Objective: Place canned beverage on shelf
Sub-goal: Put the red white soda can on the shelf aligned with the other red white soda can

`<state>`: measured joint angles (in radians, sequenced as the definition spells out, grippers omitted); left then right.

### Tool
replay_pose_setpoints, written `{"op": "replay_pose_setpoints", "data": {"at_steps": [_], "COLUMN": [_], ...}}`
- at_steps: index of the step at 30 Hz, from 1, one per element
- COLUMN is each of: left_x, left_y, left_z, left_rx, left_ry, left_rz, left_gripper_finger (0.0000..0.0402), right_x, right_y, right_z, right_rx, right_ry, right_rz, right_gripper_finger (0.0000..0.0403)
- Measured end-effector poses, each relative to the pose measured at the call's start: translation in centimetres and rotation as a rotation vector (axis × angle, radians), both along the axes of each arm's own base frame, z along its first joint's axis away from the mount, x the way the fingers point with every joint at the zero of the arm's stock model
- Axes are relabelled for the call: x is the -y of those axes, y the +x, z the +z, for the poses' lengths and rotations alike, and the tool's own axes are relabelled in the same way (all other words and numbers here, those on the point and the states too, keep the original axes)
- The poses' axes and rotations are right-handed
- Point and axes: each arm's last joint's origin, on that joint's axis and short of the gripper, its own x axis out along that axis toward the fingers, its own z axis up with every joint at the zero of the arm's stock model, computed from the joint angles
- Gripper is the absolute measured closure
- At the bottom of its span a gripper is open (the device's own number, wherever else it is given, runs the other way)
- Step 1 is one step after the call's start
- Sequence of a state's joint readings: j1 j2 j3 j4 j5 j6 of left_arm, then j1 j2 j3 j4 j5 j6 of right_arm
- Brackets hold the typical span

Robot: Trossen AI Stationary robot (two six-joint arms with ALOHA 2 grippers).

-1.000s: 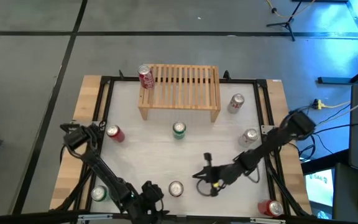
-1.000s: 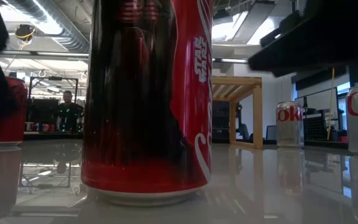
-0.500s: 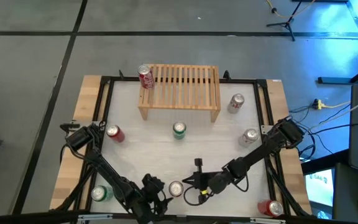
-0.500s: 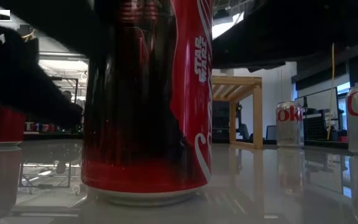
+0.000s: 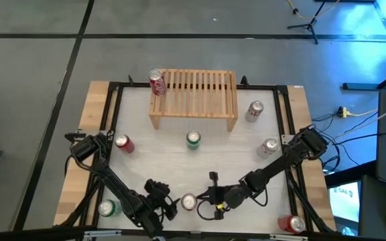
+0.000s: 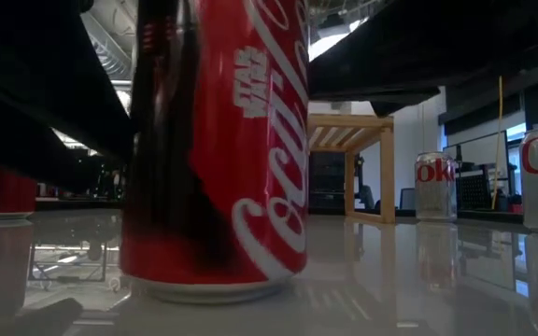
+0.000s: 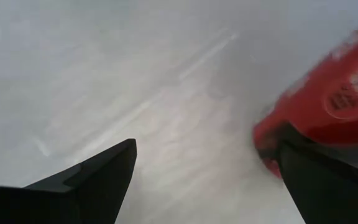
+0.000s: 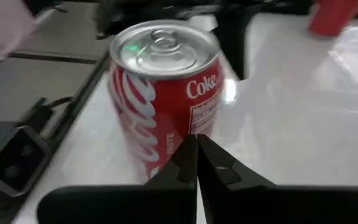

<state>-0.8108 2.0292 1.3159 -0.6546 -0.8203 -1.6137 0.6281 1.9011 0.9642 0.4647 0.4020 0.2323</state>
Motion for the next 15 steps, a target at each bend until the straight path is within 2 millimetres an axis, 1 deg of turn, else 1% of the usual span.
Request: {"op": "replay_pose_setpoints", "data": {"at_steps": [2,4,7,9,11,13,15], "left_x": [0.2,1.0,2.9,4.1,4.9,5.2,5.2], "left_y": [0.0,-0.1,0.0,0.0,0.3,0.7,1.4], "left_z": [0.1,0.4,1.1,1.4,1.5,1.1,0.1], "left_rx": [-0.005,-0.021,0.018,0.052,0.106,0.138,0.147], "left_ry": [-0.022,-0.055,-0.121,-0.146,-0.157,-0.127,-0.093], "left_rz": [-0.007,-0.047,-0.17,-0.262,-0.314,-0.335,-0.339], "left_gripper_finger": [0.0028,0.0028,0.0028,0.0028,0.0028,0.0028,0.0028], "right_x": [0.0,0.1,0.2,0.7,0.9,1.1,1.0], "right_y": [-0.1,-0.2,-0.2,0.0,0.1,0.4,0.5], "right_z": [-0.3,-0.5,-0.5,-0.6,-0.5,-0.3,-0.2], "right_rx": [-0.031,-0.049,-0.047,-0.053,-0.046,-0.018,0.0], "right_ry": [-0.008,-0.023,-0.038,-0.048,-0.042,-0.034,-0.021], "right_rz": [0.024,0.021,-0.006,-0.038,-0.076,-0.105,-0.105], "right_gripper_finger": [0.0402,0.0402,0.0402,0.0402,0.0402,0.0402,0.0402]}}
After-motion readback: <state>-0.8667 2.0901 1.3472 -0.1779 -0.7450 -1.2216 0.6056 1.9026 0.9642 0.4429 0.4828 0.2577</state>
